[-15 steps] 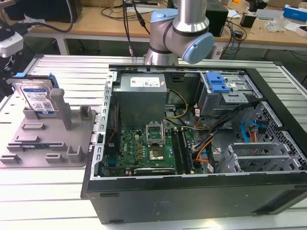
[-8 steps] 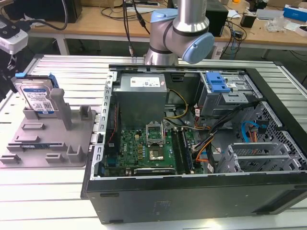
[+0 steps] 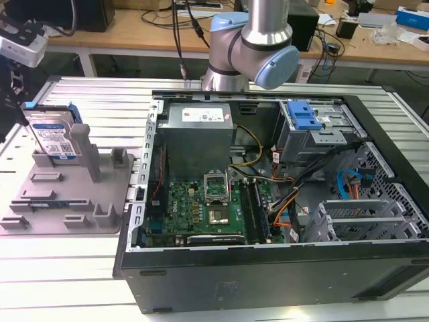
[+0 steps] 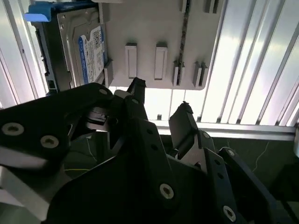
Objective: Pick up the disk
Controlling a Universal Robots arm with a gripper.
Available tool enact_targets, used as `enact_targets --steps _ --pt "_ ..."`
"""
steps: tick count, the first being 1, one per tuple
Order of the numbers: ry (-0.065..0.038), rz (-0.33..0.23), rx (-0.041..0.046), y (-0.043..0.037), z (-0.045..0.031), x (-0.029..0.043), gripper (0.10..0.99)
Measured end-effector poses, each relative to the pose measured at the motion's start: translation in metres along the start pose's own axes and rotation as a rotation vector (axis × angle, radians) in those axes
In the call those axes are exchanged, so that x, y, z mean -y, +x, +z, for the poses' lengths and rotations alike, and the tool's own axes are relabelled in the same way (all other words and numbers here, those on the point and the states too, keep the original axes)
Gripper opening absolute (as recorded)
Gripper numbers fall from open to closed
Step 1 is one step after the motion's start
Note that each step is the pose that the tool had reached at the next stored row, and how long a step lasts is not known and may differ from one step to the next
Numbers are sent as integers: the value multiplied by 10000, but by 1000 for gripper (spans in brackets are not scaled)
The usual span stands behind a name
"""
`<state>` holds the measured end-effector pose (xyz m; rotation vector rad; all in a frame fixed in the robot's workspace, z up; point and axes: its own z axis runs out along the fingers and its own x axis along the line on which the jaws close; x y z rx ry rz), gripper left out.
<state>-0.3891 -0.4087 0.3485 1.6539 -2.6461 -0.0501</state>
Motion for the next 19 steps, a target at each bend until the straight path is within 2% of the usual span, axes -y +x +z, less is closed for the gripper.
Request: enact_targets --steps 9,11,15,19 --pt "1 -2021 -78 -1 2 2 482" --pt "2 -2717 -104 -2 2 3 482" --pt "1 -3671 -137 -4 3 8 482" --pt "1 -4175 -156 -7 3 14 482"
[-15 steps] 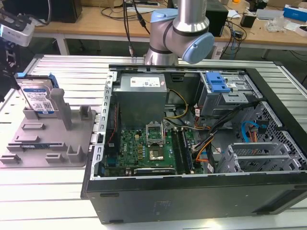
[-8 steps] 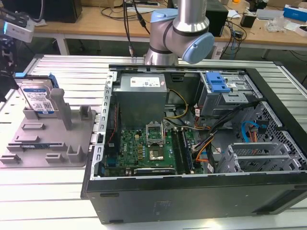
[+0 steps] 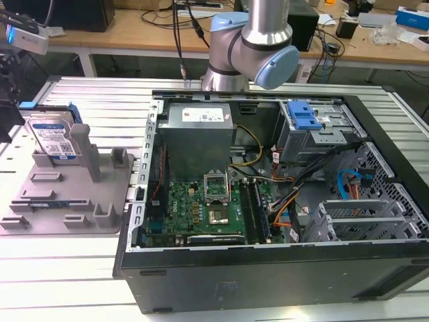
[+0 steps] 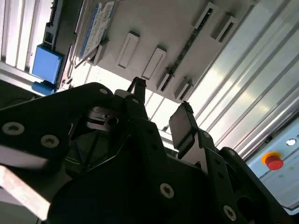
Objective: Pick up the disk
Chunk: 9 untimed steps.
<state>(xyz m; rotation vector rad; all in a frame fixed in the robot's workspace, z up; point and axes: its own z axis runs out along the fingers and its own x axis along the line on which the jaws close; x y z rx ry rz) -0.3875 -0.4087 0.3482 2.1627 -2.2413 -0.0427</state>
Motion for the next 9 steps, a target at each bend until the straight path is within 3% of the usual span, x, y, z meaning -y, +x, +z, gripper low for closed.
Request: enact_targets --steps 2,9 --pt "-1 -358 -15 0 0 3 482" --pt "0 -386 -15 0 0 3 482"
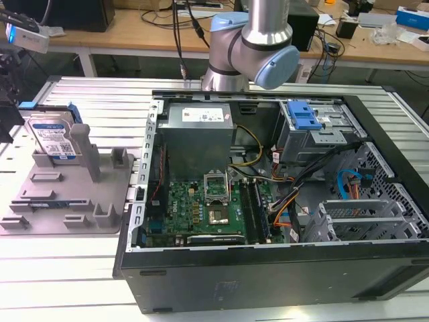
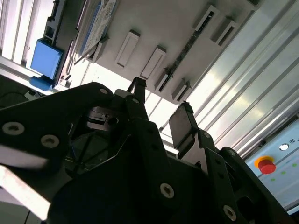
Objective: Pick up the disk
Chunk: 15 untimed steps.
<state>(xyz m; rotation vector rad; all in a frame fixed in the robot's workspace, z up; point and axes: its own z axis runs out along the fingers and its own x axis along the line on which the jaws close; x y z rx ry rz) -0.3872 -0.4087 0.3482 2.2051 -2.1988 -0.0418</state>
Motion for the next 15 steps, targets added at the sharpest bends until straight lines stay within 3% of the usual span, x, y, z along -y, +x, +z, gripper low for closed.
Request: enact_targets --steps 4,15 --pt "0 -1 0 -42 0 -1 482" --pt "2 0 1 -425 2 -53 482"
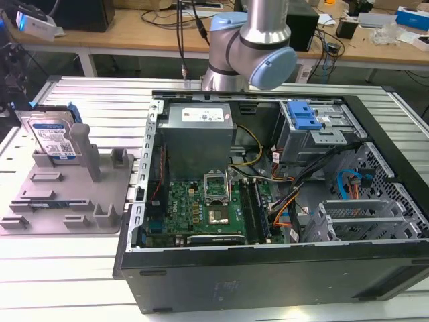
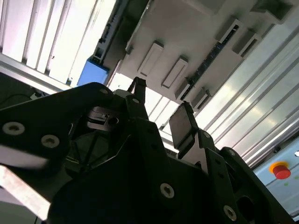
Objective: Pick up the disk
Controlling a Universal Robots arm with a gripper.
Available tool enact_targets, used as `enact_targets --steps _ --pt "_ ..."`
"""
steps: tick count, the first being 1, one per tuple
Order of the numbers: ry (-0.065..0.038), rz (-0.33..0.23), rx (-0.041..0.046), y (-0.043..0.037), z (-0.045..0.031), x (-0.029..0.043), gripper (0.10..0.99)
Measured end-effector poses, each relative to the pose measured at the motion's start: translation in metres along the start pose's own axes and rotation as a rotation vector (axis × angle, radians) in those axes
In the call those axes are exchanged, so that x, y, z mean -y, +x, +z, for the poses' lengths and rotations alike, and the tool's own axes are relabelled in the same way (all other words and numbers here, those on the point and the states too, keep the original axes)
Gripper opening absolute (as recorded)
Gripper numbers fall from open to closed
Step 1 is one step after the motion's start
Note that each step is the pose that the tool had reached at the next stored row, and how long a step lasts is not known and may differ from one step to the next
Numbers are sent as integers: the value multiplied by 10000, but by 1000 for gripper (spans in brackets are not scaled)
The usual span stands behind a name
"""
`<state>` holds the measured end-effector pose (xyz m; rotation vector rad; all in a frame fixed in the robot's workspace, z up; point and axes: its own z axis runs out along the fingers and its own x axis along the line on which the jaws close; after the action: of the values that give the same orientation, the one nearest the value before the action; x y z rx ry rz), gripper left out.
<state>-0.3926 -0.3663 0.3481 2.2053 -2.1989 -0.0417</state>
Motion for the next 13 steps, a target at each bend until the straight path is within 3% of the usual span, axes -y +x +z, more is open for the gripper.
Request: enact_targets --steps 8,13 --pt "24 0 3 -207 4 -106 482" --pt "26 -10 3 -359 4 -115 482"
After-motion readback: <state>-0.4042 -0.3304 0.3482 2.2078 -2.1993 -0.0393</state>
